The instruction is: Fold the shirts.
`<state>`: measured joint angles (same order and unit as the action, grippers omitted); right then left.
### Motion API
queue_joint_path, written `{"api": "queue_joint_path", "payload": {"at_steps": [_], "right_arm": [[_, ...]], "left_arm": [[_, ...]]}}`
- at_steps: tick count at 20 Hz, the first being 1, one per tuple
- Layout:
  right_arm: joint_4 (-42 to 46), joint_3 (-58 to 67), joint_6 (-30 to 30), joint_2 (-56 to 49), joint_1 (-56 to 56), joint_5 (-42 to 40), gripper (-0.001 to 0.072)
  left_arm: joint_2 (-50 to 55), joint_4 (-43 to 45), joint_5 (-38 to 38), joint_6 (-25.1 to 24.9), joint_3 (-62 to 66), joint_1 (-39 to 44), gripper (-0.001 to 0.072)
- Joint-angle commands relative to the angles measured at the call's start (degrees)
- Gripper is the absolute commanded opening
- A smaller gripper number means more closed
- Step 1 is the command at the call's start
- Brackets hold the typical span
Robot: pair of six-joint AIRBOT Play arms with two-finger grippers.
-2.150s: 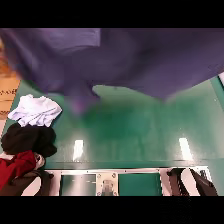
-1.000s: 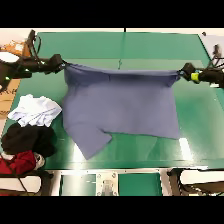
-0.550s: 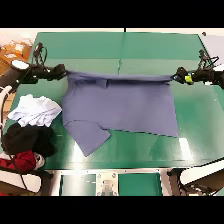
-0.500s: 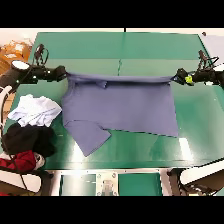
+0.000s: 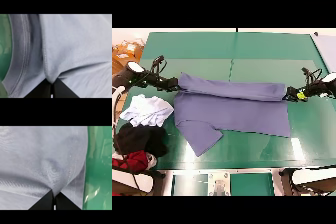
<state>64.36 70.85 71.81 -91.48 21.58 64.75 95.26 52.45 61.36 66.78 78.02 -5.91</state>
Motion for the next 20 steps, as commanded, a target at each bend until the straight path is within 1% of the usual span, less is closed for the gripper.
{"api": "queue_joint_path", "payload": {"at_steps": [1,2,3,4,5,6,7,8,9,10,11,12,14,16,18,19,20], "right_arm": [[0.6,-1.9,0.2,0.5,-0.1,-2.8,0.0014],[0.6,-1.7,0.2,0.5,-0.1,-2.8,0.0017],[0.6,-1.3,0.2,0.5,-0.1,-2.4,0.0153],[0.8,-0.4,0.2,0.6,-0.1,-0.7,0.0388],[1.3,1.1,0.9,0.6,0.2,2.2,0.0474],[2.3,3.2,2.9,0.8,0.9,5.9,0.0472],[3.3,5.1,4.8,1.2,1.6,9.5,0.0461],[4.0,6.6,6.2,1.9,2.4,13.0,0.0252],[3.9,6.7,6.6,3.3,3.2,15.3,0.0021],[4.1,5.8,8.0,5.0,3.7,16.0,0.0015],[4.1,3.6,9.0,7.7,3.9,15.9,0.0015],[4.1,0.5,9.3,10.6,3.9,15.7,0.0014],[4.1,-7.6,11.2,17.4,4.3,15.4,0.0014],[4.0,-17.5,15.4,25.9,6.4,13.2,0.0013],[4.0,-28.1,18.9,34.8,9.2,12.2,0.0016],[4.0,-33.6,19.8,38.9,10.1,12.2,0.0067],[3.6,-38.2,20.5,41.7,10.4,11.7,0.0246]], "left_arm": [[0.2,-0.4,0.3,0.4,0.0,0.7,0.0023],[0.2,-0.4,0.2,0.4,0.0,1.5,0.0024],[0.2,-0.3,0.5,0.5,0.0,2.3,0.0032],[0.2,-0.4,1.9,1.0,0.0,2.7,0.0366],[0.2,-0.3,4.5,3.0,0.3,2.7,0.0637],[0.1,0.2,8.3,4.6,1.3,2.2,0.0639],[0.0,1.0,13.0,5.6,2.8,1.3,0.0639],[0.0,2.1,18.4,7.5,4.9,0.0,0.0635],[0.0,2.7,23.1,9.6,6.6,-1.1,0.0438],[-0.3,2.7,27.0,9.9,7.6,-2.1,0.0171],[-1.5,2.7,28.5,9.9,7.5,-2.7,0.0025],[-3.3,3.3,28.5,10.4,6.7,-2.7,0.0022],[-9.6,4.8,25.4,11.2,1.4,-2.2,0.0021],[-18.5,5.5,21.4,11.7,-8.2,-1.9,0.0021],[-28.9,6.8,15.9,14.4,-20.5,-1.9,0.0022],[-33.3,7.3,13.5,16.0,-26.3,-1.9,0.0024],[-37.2,7.4,11.8,17.3,-32.0,-1.9,0.0057]]}}
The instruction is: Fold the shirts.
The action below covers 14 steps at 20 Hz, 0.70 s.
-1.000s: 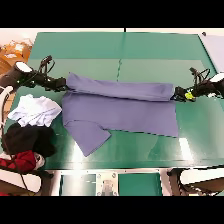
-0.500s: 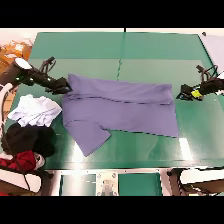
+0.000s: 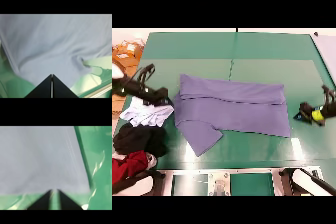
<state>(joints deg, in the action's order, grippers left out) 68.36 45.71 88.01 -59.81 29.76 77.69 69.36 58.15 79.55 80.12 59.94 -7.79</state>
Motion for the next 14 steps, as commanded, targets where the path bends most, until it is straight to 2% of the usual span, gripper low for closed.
{"api": "queue_joint_path", "payload": {"at_steps": [1,2,3,5,8,10,11,14], "right_arm": [[-1.2,-17.5,4.8,12.0,2.1,-2.1,0.0476],[-2.8,-21.2,4.8,13.1,2.1,-4.1,0.0546],[-4.9,-24.7,4.8,13.4,2.1,-7.2,0.0546],[-9.2,-30.0,4.8,12.7,2.1,-14.9,0.0546],[-17.2,-33.6,4.3,10.4,2.1,-25.7,0.0546],[-21.8,-33.6,4.2,8.0,2.1,-30.2,0.0546],[-24.6,-33.6,2.1,6.9,2.1,-31.8,0.0546],[-29.7,-33.6,-3.4,4.3,2.1,-33.4,0.0546]], "left_arm": [[-14.1,1.4,-7.3,4.5,-18.6,0.0,0.0318],[-16.0,1.4,-8.2,5.6,-22.9,0.0,0.0472],[-17.0,1.0,-8.6,5.6,-26.3,0.0,0.0486],[-17.2,-0.9,-10.4,5.4,-32.0,0.8,0.0487],[-17.1,-4.0,-19.4,6.0,-37.7,8.1,0.0486],[-16.8,-6.1,-26.1,7.8,-39.1,12.8,0.0486],[-16.5,-6.1,-28.4,8.9,-39.3,14.4,0.0486],[-16.5,-6.5,-31.0,9.9,-39.4,15.3,0.0486]]}}
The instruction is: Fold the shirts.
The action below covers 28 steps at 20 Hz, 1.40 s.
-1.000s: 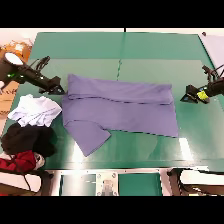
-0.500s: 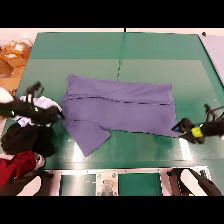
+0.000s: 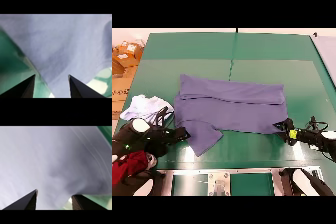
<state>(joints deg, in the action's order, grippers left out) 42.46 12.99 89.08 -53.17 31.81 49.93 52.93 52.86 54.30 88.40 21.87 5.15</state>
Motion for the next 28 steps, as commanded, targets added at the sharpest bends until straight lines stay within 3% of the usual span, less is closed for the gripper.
{"api": "queue_joint_path", "payload": {"at_steps": [1,3,4,5,6,7,8,9,12,16,19,22,25,28], "right_arm": [[-3.9,-0.9,-5.4,-2.5,0.0,-5.8,0.0545],[-3.9,-0.9,-5.8,-2.5,0.1,-5.8,0.0542],[-3.9,-0.9,-5.8,-2.5,0.0,-5.7,0.047],[-3.9,-0.9,-5.9,-2.5,0.1,-5.4,0.0267],[-3.9,-0.9,-7.1,-2.5,0.1,-5.2,0.016],[-3.9,-0.9,-8.4,-2.5,0.1,-4.9,0.0134],[-3.9,-0.8,-9.9,-2.4,0.1,-4.0,0.0061],[-3.6,-0.4,-11.7,-2.4,0.1,-2.7,0.0016],[4.0,4.1,-11.8,-2.4,0.2,1.5,0.0015],[19.3,13.6,-3.0,-2.3,0.2,10.2,0.0015],[25.6,16.7,2.5,-1.5,0.2,15.2,0.0015],[25.0,19.1,2.4,-0.4,0.1,18.6,0.0015],[19.2,24.1,1.5,-0.1,0.0,20.2,0.0016],[12.9,29.8,-0.2,-1.7,-3.2,16.0,0.0016]], "left_arm": [[0.0,-1.4,-6.9,1.7,-1.3,2.3,0.0486],[0.8,-2.5,-9.6,1.6,-1.3,2.3,0.0485],[2.2,-3.2,-10.3,1.6,-1.4,2.3,0.0485],[4.2,-4.0,-10.5,1.4,-1.3,2.3,0.0485],[6.2,-5.8,-10.8,0.2,-1.3,2.3,0.0461],[7.6,-9.1,-10.8,-3.2,-1.2,2.3,0.024],[7.8,-11.3,-10.1,-7.1,-0.9,2.3,0.0028],[7.8,-11.8,-8.1,-8.4,0.0,2.3,0.0023],[4.8,-6.4,0.4,-6.3,4.0,2.3,0.0022],[-7.7,1.7,10.4,1.1,6.1,2.3,0.0021],[-17.7,2.5,16.6,6.8,6.6,2.3,0.0021],[-20.4,2.5,16.1,9.0,10.5,2.3,0.0021],[-17.3,2.7,12.7,7.1,14.1,2.3,0.0021],[-11.0,3.3,6.6,4.2,18.2,2.3,0.0021]]}}
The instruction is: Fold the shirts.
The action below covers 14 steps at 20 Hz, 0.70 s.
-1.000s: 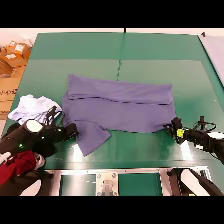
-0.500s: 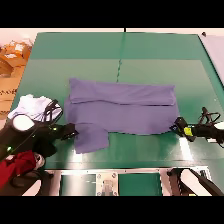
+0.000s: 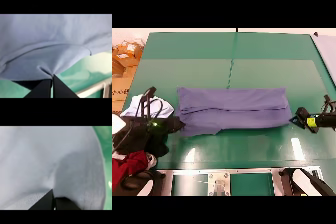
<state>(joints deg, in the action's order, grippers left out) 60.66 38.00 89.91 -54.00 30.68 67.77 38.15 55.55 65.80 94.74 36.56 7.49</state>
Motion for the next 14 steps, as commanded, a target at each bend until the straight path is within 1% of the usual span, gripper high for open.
{"api": "queue_joint_path", "payload": {"at_steps": [1,3,4,7,9,10,11,12,13,14], "right_arm": [[-6.2,6.9,-1.0,-2.6,-4.4,-3.7,0.0016],[-6.7,10.9,-1.0,-7.4,-8.9,-8.1,0.0015],[-6.7,14.2,-0.8,-11.8,-10.9,-10.7,0.0016],[-7.6,21.8,-0.1,-22.8,-12.4,-12.3,0.0015],[-8.8,27.0,-0.2,-30.8,-12.8,-12.9,0.0018],[-10.1,29.2,-0.2,-34.2,-13.0,-13.7,0.011],[-11.5,31.4,-0.5,-37.4,-13.1,-14.8,0.0306],[-12.7,34.1,-1.4,-40.3,-13.0,-16.2,0.0483],[-12.7,37.1,-2.1,-42.5,-12.9,-17.0,0.0509],[-12.6,40.7,-3.7,-44.1,-12.1,-16.1,0.0509]], "left_arm": [[7.1,0.7,-6.4,-3.7,5.4,0.0,0.0021],[14.8,0.7,-8.5,-5.9,9.7,0.0,0.0021],[20.0,1.1,-10.8,-6.6,13.4,0.0,0.0021],[30.7,1.6,-15.5,-7.5,22.8,0.0,0.0021],[39.1,1.6,-16.3,-8.3,29.9,0.0,0.0022],[43.8,1.6,-16.3,-8.4,33.5,0.0,0.0025],[48.0,1.7,-16.7,-8.4,36.4,0.0,0.0155],[51.6,2.0,-17.8,-8.2,39.1,-0.1,0.0573],[53.9,2.6,-19.8,-7.5,41.2,-0.6,0.066],[55.1,2.9,-22.3,-6.4,43.2,-1.7,0.0587]]}}
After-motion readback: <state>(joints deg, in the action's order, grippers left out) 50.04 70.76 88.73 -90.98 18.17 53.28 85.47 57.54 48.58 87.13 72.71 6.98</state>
